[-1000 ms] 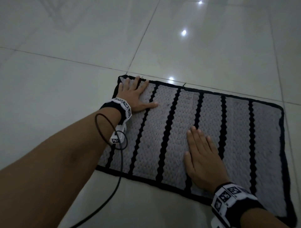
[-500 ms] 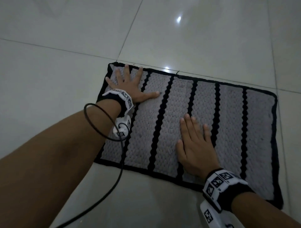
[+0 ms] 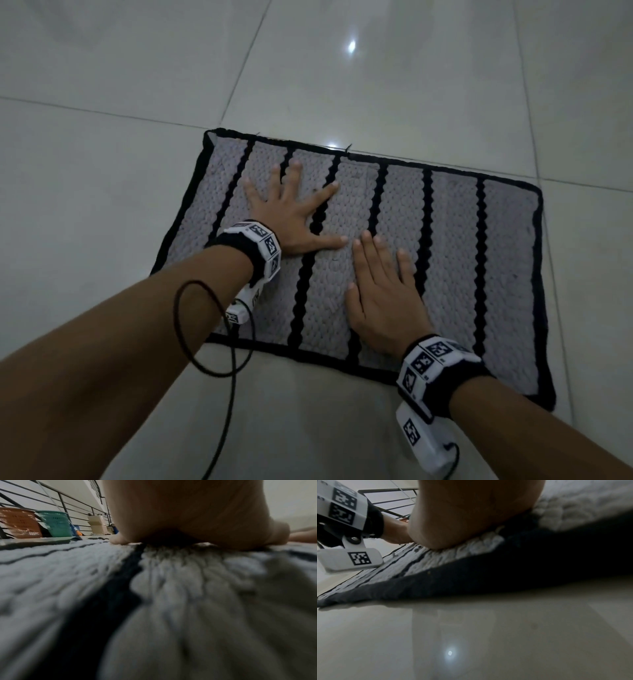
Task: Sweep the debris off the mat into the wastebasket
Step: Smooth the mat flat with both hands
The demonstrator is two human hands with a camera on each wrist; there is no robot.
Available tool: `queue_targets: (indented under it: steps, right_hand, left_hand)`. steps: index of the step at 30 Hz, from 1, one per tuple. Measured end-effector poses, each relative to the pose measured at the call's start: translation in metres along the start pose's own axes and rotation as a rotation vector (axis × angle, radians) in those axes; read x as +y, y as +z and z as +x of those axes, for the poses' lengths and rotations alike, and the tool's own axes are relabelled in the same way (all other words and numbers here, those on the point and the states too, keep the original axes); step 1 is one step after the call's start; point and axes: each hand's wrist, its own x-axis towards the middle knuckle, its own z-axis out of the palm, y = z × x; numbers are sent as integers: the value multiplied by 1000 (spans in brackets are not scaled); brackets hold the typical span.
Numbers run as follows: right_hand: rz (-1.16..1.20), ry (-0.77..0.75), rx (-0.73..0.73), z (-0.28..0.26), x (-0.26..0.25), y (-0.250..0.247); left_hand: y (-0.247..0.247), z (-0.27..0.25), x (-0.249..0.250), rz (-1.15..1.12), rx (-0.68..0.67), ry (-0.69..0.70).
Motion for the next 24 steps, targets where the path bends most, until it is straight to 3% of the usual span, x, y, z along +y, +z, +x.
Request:
queue_targets:
  steps: [12, 17, 21, 24]
  right_hand:
    - [6, -76, 10, -9, 7, 3]
    - [13, -60, 36, -19, 8, 3]
    - [29, -44, 47, -19, 8, 4]
    - [23, -38, 49, -19, 6, 4]
  left_hand:
    - [-20, -11, 0, -12, -202, -118]
    - [-30, -4, -28, -64, -144, -191]
    - [-37, 7, -69, -111, -130, -352]
    - [-34, 11, -75, -127, -99, -359]
